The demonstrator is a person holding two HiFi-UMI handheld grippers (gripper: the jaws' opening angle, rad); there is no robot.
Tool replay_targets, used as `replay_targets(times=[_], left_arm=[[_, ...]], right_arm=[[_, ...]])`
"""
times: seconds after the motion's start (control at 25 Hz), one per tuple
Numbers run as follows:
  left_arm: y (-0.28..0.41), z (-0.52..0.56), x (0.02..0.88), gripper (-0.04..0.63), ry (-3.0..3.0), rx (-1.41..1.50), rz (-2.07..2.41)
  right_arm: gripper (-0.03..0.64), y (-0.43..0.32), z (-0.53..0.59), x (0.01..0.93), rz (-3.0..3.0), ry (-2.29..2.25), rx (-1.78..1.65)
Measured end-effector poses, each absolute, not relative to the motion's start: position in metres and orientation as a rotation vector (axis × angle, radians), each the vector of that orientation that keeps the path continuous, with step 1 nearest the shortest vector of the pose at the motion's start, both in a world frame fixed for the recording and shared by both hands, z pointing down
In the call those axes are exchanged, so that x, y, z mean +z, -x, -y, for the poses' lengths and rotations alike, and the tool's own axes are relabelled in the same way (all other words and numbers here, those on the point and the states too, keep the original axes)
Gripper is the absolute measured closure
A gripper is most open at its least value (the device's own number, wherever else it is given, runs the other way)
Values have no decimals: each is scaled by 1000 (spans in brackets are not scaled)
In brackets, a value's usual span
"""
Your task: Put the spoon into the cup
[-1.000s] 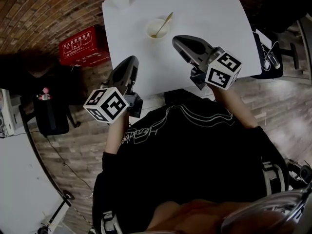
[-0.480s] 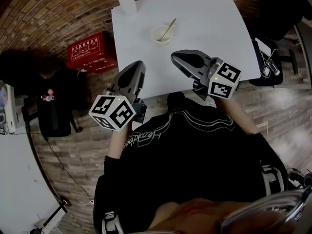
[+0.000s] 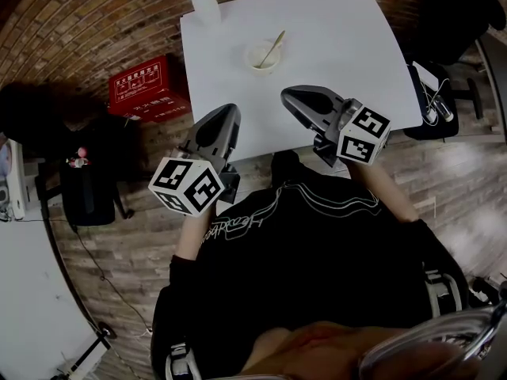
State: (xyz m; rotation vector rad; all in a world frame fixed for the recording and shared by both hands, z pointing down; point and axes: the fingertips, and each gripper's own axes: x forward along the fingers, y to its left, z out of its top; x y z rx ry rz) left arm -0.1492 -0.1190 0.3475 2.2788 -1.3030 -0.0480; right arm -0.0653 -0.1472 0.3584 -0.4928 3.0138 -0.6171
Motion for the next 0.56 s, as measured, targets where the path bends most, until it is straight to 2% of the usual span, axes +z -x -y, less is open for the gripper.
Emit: replay_targets(times=[0.56], left_arm=[[151, 122, 357, 588, -2270, -42, 1291]], right_arm=[[620, 67, 150, 369, -3030, 511, -643]])
